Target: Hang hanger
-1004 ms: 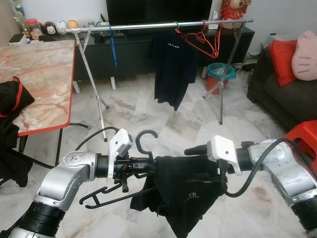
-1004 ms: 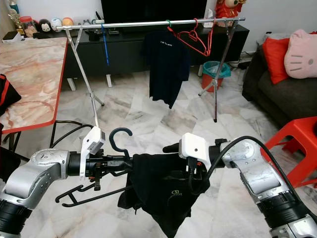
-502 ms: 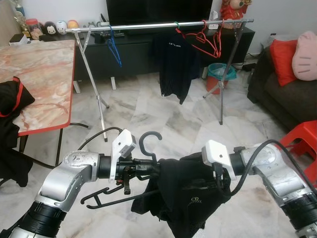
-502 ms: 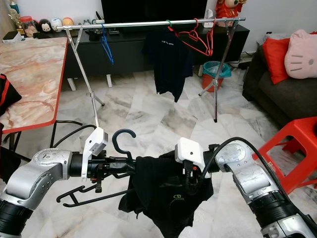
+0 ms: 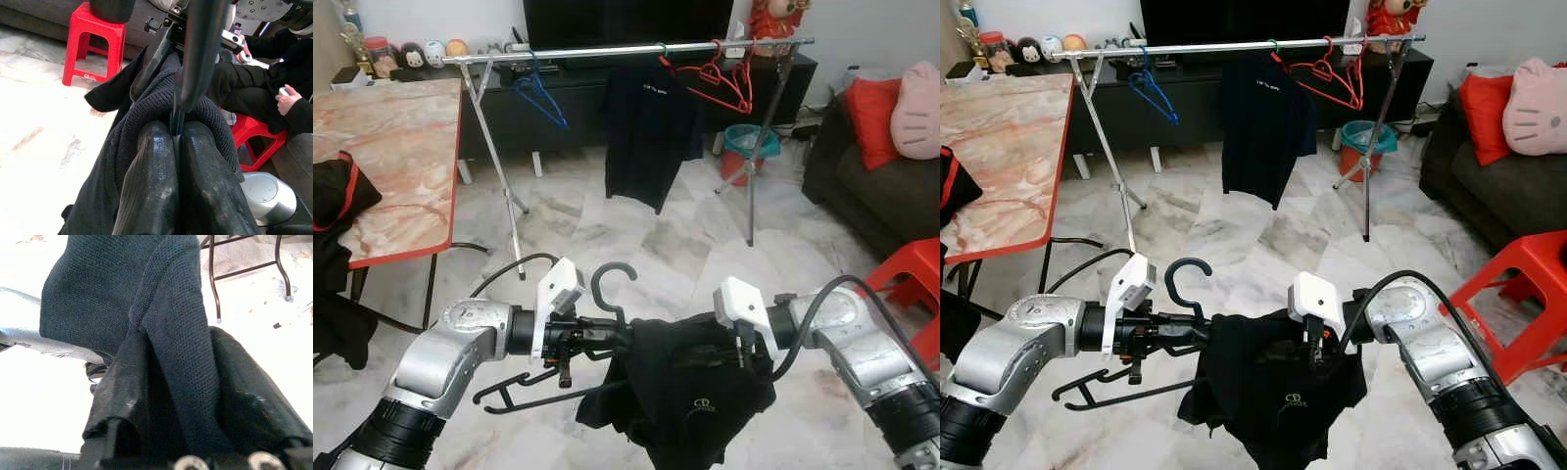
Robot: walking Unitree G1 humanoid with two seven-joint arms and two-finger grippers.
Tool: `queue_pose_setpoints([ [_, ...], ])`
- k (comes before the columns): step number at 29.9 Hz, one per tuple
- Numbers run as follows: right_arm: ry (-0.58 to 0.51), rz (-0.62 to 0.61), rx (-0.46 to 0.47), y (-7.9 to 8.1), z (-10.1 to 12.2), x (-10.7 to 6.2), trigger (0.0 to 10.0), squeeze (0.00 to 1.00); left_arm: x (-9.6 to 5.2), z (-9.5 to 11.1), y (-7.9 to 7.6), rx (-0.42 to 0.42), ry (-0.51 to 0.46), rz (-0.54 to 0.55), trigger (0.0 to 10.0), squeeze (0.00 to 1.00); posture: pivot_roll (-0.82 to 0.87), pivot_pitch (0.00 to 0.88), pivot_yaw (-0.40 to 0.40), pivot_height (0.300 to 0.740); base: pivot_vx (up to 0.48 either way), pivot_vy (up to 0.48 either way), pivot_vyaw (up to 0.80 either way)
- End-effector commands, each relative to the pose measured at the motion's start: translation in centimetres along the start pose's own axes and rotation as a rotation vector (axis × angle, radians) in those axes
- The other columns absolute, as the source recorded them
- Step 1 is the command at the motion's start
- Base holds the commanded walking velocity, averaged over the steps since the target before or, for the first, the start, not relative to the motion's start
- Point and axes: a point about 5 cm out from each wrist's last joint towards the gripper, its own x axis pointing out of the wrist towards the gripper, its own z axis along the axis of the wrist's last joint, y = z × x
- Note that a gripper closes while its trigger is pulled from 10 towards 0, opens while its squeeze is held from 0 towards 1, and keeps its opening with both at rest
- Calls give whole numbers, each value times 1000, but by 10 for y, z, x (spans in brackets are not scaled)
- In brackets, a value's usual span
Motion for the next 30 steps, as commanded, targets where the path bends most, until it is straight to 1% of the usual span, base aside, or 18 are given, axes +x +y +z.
queue_pose_setpoints([
  [1,-15,13,-1,0,2,1,0,0,2,13,-4,46,-44,-27,10000,0,-132,0,-23,740,0,0,0],
  [20,-23,26,14,3,0,7,0,0,5,14,-6,49,-54,-39,10000,0,-132,0,-20,740,0,0,0],
  [30,-23,28,17,4,0,8,0,0,6,13,-5,54,-49,-32,10000,0,-133,0,-19,740,0,0,0],
])
